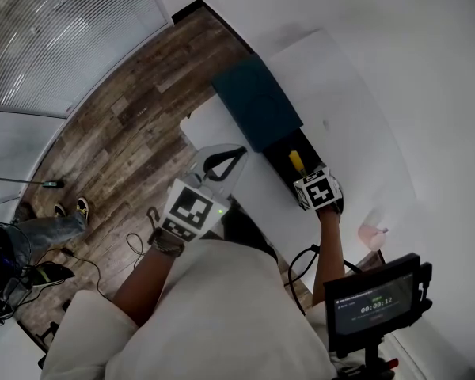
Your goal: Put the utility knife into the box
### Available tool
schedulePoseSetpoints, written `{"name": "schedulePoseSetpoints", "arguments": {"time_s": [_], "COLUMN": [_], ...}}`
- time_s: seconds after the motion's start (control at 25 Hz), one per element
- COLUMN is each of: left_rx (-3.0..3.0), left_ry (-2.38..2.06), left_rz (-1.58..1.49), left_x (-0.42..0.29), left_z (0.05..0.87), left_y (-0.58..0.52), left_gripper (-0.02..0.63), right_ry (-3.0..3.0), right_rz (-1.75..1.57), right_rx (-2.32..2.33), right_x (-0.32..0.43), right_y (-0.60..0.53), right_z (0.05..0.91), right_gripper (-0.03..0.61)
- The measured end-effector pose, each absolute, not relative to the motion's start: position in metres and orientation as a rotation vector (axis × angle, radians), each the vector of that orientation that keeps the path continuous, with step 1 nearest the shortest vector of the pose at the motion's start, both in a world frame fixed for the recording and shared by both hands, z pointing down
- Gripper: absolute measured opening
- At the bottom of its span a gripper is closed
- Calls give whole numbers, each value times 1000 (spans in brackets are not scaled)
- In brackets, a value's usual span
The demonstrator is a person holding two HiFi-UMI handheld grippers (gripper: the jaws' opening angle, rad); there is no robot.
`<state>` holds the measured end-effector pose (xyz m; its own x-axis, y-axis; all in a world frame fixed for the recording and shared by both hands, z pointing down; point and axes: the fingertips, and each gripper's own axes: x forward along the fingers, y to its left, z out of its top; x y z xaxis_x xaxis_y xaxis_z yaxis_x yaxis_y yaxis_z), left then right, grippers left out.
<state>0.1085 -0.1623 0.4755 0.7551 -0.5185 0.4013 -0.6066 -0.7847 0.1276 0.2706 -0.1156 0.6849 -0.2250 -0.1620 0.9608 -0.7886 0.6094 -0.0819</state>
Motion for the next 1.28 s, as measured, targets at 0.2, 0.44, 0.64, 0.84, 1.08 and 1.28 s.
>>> {"name": "schedulePoseSetpoints", "arguments": {"time_s": [0.2, 0.44, 0.64, 0.84, 1.08, 1.28], "left_rx": [2703, 2706, 2705, 2712, 2716, 2717], "left_ry": [-876, -877, -876, -873, -866, -870], "left_rz": [509, 512, 514, 515, 515, 517], "left_x": [110, 111, 110, 111, 112, 110], "left_z": [475, 476, 476, 475, 475, 474], "left_y": [-161, -161, -160, -160, -159, -160], "left_gripper": [-2, -2, -2, -2, -2, -2], "right_ry": [-1733, -1739, -1740, -1739, -1739, -1736], "right_rz": [710, 708, 708, 710, 714, 709], "right_rx": [781, 777, 773, 760, 751, 748], "right_x": [270, 270, 269, 269, 267, 267], "right_y": [-115, -116, -115, -115, -115, -115], "right_z": [685, 685, 685, 686, 686, 687], "right_gripper": [130, 130, 131, 136, 149, 150]}}
